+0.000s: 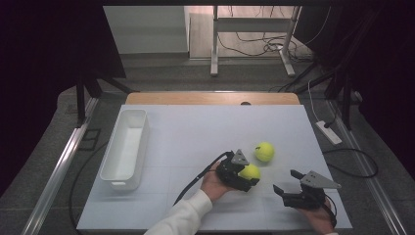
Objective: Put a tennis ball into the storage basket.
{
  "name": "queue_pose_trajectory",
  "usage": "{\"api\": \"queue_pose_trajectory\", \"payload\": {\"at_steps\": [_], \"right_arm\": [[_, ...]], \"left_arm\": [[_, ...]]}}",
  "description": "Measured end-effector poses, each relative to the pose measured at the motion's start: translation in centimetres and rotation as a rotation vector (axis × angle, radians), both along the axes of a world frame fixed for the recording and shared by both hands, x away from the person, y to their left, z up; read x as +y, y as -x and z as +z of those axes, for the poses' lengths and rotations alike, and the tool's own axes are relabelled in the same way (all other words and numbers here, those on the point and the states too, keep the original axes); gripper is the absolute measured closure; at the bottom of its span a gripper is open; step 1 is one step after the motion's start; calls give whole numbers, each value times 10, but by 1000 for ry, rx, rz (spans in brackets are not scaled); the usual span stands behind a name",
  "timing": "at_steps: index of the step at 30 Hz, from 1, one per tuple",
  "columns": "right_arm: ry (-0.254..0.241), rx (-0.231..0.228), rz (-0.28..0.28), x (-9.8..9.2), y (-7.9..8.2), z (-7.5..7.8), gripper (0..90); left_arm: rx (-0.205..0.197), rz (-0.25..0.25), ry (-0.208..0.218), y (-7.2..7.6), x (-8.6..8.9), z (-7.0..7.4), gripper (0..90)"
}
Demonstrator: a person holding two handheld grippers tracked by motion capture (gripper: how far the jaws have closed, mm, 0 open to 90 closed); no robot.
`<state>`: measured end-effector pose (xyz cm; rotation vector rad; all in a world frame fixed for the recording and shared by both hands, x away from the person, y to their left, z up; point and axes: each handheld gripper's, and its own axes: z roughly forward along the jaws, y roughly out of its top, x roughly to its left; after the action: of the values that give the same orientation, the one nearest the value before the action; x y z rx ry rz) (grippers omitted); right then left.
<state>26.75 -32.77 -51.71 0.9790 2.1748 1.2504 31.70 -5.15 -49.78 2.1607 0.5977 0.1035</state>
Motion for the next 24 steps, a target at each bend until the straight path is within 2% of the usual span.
{"api": "queue_pose_trajectory", "payload": {"at_steps": [15, 24], "right_arm": [[12, -3, -2, 1, 0, 0, 120], [14, -5, -5, 0, 0, 0, 121]], "left_arm": [[-7, 27, 32, 4, 16, 5, 272], [-25, 37, 51, 7, 27, 12, 272]]}}
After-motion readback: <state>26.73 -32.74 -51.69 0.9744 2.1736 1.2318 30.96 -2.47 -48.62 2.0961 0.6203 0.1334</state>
